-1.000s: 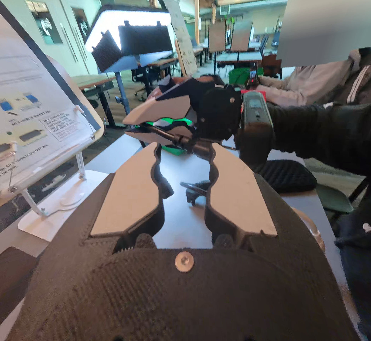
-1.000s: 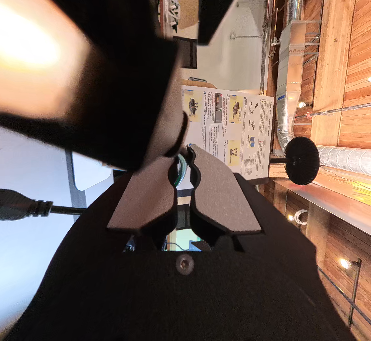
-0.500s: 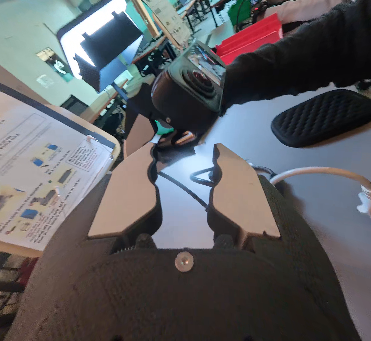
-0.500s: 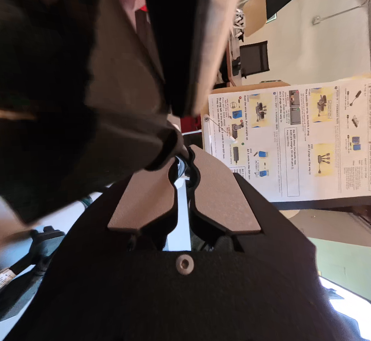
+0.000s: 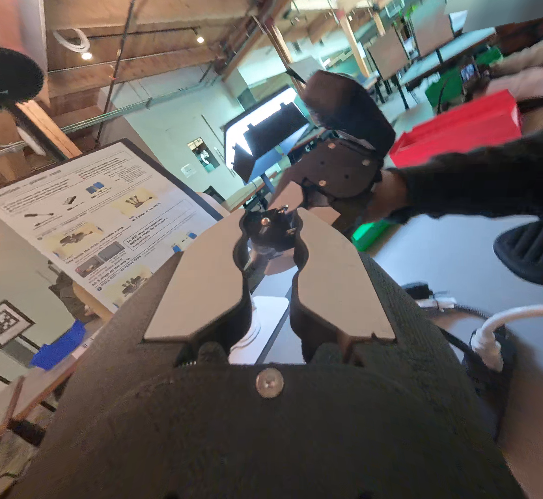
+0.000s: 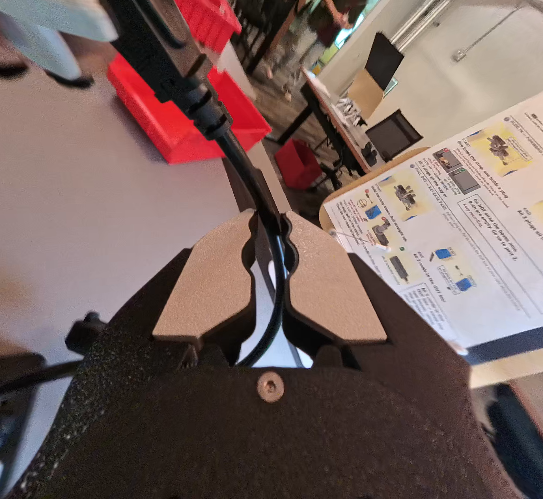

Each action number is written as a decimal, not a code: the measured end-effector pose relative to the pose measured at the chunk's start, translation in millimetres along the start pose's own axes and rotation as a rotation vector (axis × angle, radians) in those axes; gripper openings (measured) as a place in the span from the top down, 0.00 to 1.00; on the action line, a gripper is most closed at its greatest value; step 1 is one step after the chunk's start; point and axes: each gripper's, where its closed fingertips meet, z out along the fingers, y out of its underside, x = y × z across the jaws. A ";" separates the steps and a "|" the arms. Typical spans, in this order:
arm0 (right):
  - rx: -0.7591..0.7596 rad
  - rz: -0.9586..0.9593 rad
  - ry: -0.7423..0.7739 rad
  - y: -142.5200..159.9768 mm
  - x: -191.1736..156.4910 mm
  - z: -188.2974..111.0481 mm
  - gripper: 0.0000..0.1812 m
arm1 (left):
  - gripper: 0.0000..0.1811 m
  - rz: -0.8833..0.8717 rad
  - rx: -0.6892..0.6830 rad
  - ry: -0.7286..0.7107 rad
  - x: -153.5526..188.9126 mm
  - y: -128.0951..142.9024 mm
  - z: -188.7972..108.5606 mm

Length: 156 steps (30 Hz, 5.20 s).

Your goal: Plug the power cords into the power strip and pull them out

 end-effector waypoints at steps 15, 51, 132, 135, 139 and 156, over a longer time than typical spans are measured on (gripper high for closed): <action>0.009 0.443 -0.348 23.7 -89.0 46.4 0.71 | 0.88 -0.210 0.139 -0.073 -39.6 -29.0 -34.4; -0.508 0.432 -0.532 -42.7 41.7 -33.9 0.98 | 0.70 0.262 -0.523 -0.158 -45.4 65.5 -31.3; 0.562 0.626 -0.635 -83.0 -26.8 -157.0 0.73 | 0.85 -0.023 -0.209 -0.039 -34.5 58.0 -12.1; 0.328 0.254 -0.275 -45.1 -11.1 -123.7 0.75 | 0.85 -0.114 -0.220 0.153 -6.6 44.7 -12.0; 0.262 0.054 -0.360 -42.5 -60.0 -85.2 0.76 | 0.85 -0.197 -0.302 0.456 47.4 46.8 -12.8; 0.098 -0.020 -0.697 -2.8 -157.3 -53.7 0.87 | 0.85 -0.354 -0.526 1.067 141.4 104.0 -47.8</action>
